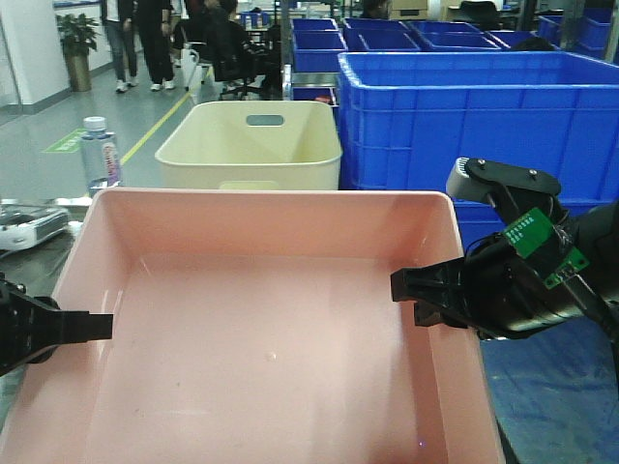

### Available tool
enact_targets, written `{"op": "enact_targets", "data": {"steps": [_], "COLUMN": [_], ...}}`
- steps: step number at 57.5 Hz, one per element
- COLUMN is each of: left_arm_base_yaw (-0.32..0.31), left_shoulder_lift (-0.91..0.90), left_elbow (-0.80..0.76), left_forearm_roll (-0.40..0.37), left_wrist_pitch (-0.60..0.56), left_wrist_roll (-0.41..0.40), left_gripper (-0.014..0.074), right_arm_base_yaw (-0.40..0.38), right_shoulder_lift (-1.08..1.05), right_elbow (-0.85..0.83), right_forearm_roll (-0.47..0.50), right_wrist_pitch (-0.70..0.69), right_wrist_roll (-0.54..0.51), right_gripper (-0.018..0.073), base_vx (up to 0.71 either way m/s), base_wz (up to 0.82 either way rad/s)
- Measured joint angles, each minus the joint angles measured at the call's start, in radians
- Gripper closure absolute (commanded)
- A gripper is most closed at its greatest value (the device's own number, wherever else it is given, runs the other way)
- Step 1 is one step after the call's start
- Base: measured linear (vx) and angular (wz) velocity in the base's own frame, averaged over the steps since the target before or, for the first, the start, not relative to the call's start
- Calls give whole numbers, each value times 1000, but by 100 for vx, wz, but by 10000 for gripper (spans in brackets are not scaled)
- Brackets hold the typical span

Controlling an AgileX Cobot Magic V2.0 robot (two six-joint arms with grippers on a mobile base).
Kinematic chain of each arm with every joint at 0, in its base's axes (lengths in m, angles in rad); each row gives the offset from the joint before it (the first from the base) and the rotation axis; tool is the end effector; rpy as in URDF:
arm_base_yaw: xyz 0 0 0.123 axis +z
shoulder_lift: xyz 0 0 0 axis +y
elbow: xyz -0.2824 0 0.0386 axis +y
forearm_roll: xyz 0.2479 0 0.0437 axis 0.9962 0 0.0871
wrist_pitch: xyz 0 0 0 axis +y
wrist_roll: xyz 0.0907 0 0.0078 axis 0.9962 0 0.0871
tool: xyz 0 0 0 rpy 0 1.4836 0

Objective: Grab pink bin and stack on right shelf
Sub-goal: 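Carry the pink bin with both grippers while the base drives to the table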

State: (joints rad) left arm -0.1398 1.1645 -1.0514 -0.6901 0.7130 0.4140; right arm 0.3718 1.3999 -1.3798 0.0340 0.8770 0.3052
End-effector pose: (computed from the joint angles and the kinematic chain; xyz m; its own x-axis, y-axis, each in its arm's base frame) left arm 0.2350 -0.0714 0.3653 -0.6313 -0.0431 -0.7744 0.3769 0.8556 -0.3549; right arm 0.2800 0.1117 0.3806 -0.7608 0.0479 -0.6472 -0.1432 0.9603 0.2394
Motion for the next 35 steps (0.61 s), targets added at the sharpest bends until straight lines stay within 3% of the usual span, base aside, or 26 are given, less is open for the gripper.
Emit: {"op": "enact_targets", "data": {"steps": [35], "left_arm_base_yaw": [0], "left_shoulder_lift": [0], "left_elbow": [0], "left_forearm_roll": [0], "left_wrist_pitch": [0], "left_wrist_roll": [0], "left_gripper": [598], "right_arm_base_yaw": [0], "right_shoulder_lift": [0], "right_elbow": [0], "right_forearm_roll": [0], "right_wrist_pitch": [-2], "right_wrist_roll": [0], "right_gripper": [568], "base_vx": [12], "base_wz": [-2]}}
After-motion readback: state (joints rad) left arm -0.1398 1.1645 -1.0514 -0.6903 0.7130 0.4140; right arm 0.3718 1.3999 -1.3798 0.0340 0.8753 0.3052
